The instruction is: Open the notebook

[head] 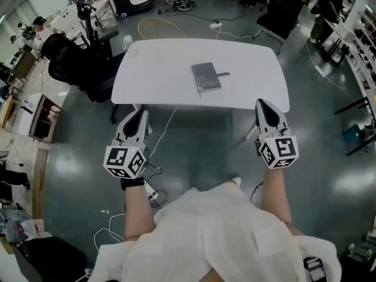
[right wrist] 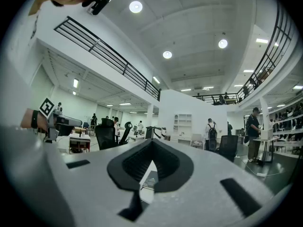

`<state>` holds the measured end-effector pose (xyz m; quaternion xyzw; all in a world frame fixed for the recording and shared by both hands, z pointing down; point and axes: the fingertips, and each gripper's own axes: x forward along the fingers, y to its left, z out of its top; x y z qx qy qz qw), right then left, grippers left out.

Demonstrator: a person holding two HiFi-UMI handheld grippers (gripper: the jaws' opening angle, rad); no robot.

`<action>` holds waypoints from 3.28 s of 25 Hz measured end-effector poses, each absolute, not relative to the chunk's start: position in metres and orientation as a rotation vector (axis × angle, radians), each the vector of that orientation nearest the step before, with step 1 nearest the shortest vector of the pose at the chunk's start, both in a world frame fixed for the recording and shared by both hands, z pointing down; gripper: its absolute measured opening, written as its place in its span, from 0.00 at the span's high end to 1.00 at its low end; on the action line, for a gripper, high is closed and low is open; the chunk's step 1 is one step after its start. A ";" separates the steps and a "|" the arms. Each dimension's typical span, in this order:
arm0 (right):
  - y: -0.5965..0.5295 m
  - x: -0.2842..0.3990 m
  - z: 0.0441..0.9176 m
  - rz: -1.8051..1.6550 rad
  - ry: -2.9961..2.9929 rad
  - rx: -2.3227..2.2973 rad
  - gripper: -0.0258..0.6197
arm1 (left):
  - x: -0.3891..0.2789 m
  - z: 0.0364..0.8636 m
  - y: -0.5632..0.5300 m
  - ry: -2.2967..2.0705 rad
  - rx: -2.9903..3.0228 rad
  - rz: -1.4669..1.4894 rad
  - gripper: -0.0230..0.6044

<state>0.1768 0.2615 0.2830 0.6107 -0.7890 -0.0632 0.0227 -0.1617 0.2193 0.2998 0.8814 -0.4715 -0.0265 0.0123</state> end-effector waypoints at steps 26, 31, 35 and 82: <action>0.228 0.163 0.300 -0.161 -2.454 1.856 0.96 | -0.174 0.314 0.198 -1.484 2.707 -0.132 0.92; 0.207 0.175 0.307 -0.155 -2.456 1.833 0.95 | -0.152 0.321 0.176 -1.458 2.700 -0.128 0.92; 0.176 0.191 0.310 -0.134 -2.469 1.830 0.95 | -0.129 0.319 0.149 -1.432 2.716 -0.137 0.92; -0.153 0.150 0.365 -0.021 -2.442 1.813 0.87 | -0.101 0.341 -0.208 -1.183 2.862 -0.208 0.92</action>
